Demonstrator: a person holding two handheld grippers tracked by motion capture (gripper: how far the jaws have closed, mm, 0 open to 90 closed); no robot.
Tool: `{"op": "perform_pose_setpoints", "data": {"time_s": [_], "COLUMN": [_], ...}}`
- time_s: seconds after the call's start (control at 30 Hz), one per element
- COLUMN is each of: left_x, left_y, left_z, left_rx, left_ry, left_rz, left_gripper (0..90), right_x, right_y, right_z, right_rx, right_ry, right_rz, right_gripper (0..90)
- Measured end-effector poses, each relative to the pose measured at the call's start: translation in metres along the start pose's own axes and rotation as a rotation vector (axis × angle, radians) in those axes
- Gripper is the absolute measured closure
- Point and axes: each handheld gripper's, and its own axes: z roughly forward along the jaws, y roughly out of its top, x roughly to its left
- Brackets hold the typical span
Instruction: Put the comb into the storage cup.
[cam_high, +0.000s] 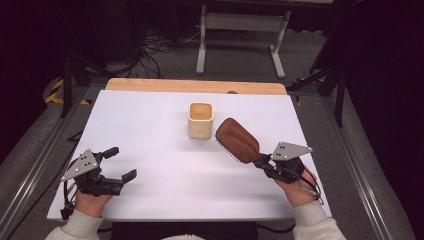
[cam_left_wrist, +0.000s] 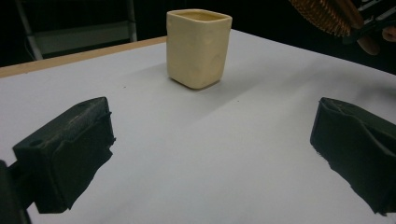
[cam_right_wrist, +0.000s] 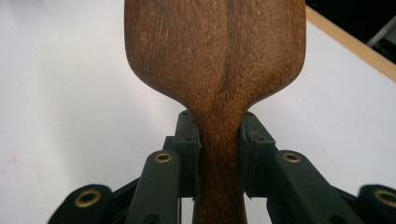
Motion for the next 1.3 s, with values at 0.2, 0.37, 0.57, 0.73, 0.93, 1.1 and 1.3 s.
{"op": "perform_pose_setpoints", "data": {"time_s": [0.2,0.37,0.57,0.73,0.93,1.1,1.3], "left_x": [-0.001,-0.001,-0.001,-0.002,-0.004,-0.006,-0.008], "left_y": [0.001,0.001,0.001,0.001,0.002,0.005,0.010], "left_z": [0.000,-0.001,0.000,0.003,0.007,0.010,0.013], "left_rx": [-0.006,-0.012,-0.018,-0.025,-0.027,-0.017,-0.008], "left_ry": [0.005,0.010,0.005,0.005,-0.003,-0.023,-0.043], "left_rz": [0.003,0.008,0.005,0.004,-0.005,-0.011,-0.030], "left_gripper": [0.7,1.1,1.0,0.3,0.1,0.2,0.3], "right_x": [0.010,0.019,0.032,0.041,0.051,0.056,0.062], "right_y": [0.007,0.012,0.016,0.019,0.019,0.019,0.020], "right_z": [0.008,0.018,0.031,0.041,0.052,0.059,0.066], "right_rx": [-0.089,-0.152,-0.199,-0.219,-0.232,-0.239,-0.248], "right_ry": [0.029,0.046,0.066,0.077,0.085,0.085,0.088], "right_rz": [0.003,0.003,-0.013,-0.034,-0.059,-0.069,-0.078], "right_gripper": [72.7,72.6,72.6,72.6,72.6,72.5,72.5]}}
